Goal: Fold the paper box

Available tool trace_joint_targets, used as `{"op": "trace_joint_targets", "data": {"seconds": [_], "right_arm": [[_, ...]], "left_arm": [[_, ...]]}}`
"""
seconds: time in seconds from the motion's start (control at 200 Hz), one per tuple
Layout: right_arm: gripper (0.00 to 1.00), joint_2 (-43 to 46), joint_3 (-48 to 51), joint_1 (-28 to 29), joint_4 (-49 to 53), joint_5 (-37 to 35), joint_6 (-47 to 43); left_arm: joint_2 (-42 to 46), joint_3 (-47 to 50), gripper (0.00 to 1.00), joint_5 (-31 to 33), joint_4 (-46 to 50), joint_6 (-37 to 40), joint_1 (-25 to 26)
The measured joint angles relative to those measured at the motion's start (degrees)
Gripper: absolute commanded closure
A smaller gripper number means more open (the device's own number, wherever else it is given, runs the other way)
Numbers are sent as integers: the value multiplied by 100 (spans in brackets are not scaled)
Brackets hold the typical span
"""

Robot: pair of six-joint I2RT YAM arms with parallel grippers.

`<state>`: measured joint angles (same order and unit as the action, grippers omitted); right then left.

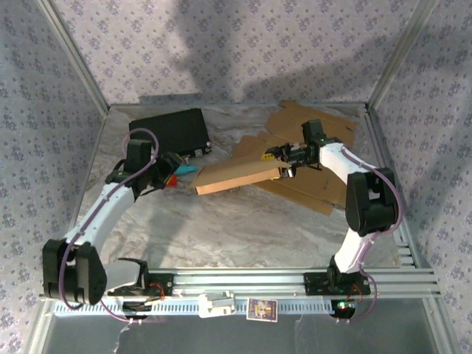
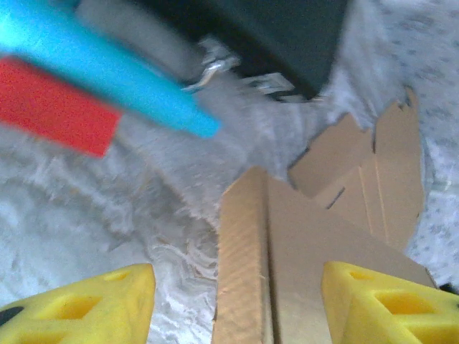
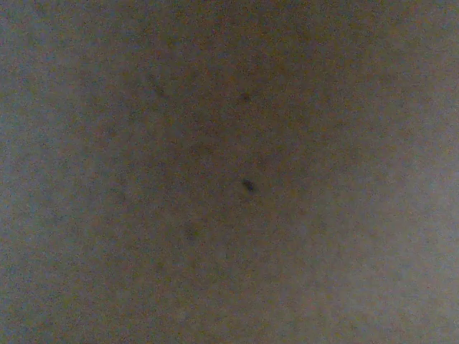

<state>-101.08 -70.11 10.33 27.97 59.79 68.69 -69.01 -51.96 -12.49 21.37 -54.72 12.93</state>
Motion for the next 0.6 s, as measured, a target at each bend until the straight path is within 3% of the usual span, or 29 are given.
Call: {"op": "trace_joint_targets", "data": {"seconds": [0.13, 0.265, 0.425, 0.605], "right_arm": [[55, 144, 63, -92, 341, 2, 557], [57, 146, 66, -164, 737, 31, 802], [57, 151, 81, -201, 1102, 120, 828], [58, 223, 354, -199, 1491, 313, 662]], "left_arm": [[472, -542, 43, 229, -66, 1775, 839], [1298, -310, 40, 321, -380, 3757, 1593], [2199, 365, 32, -109, -514, 5987, 1786], [1884, 87, 28, -522, 313, 8037, 1910]]}}
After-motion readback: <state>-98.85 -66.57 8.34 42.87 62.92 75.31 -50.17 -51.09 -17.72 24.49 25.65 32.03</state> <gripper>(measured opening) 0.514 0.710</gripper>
